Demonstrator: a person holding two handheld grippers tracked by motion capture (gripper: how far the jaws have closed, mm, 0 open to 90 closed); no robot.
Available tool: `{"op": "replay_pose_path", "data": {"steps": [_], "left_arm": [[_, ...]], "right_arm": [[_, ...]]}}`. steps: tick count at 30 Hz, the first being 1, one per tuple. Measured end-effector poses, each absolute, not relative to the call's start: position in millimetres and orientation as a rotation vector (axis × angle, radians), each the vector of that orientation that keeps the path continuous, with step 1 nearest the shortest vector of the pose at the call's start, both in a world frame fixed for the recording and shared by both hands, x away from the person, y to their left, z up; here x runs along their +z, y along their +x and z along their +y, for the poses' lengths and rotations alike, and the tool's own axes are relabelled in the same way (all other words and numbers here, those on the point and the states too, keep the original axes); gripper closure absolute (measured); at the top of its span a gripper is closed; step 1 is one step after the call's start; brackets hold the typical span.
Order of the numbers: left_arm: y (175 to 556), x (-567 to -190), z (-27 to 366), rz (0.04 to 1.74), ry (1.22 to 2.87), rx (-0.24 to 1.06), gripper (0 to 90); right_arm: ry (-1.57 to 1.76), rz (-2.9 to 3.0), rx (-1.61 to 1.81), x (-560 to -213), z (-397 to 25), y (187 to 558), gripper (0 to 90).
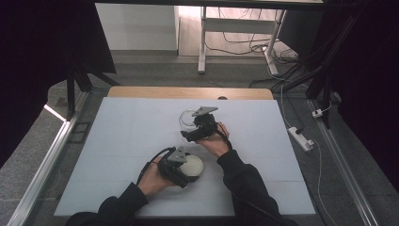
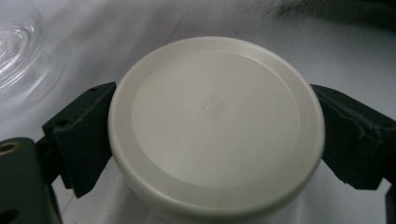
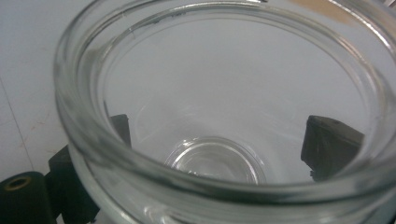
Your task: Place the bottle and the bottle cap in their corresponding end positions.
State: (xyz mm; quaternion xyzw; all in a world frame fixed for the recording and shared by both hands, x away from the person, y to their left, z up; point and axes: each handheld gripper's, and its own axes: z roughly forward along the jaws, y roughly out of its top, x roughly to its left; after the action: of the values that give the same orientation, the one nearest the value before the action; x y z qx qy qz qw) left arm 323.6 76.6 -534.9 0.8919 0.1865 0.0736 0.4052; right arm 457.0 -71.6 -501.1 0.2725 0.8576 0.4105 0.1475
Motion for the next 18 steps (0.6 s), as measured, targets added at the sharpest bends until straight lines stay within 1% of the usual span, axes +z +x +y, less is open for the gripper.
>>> {"op": "replay_pose_path", "data": {"steps": [7, 18], "left_arm": [[325.8, -540.1, 75.0, 0.475, 2.292, 0.204, 8.1], [329.7, -542.6, 72.2, 0.487, 2.348, 0.174, 7.9]], "right_arm": [[0.775, 2.474, 1.169, -506.2, -68.4, 458.1, 6.5], [0.768, 2.482, 1.154, -511.1, -70.4, 458.9, 6.4]]}}
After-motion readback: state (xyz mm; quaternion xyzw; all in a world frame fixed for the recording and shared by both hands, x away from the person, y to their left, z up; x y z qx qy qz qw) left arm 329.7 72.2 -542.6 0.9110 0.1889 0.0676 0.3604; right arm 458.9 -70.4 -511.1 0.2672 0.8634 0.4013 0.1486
